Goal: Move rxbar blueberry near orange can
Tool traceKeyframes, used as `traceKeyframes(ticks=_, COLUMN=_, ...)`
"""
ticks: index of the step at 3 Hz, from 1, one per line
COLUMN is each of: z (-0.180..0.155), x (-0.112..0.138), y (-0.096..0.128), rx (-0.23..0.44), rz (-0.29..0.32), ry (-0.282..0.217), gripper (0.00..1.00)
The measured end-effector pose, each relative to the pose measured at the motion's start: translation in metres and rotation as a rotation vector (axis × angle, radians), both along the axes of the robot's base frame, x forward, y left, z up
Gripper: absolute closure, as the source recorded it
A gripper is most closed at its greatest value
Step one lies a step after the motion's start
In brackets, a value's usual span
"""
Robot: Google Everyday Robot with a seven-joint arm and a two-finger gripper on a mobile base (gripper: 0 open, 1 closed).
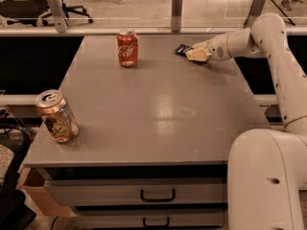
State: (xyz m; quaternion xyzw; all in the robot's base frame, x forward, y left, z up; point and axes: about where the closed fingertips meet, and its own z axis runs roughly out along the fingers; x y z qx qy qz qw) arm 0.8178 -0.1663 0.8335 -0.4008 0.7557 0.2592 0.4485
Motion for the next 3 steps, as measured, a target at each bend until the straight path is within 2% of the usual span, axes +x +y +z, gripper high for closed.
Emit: traceKeyframes(ticks=3, z=0.0006, x=-0.0001, y=0.0000, rx=0.000, rz=0.000, ry=0.000, gripper=1.00)
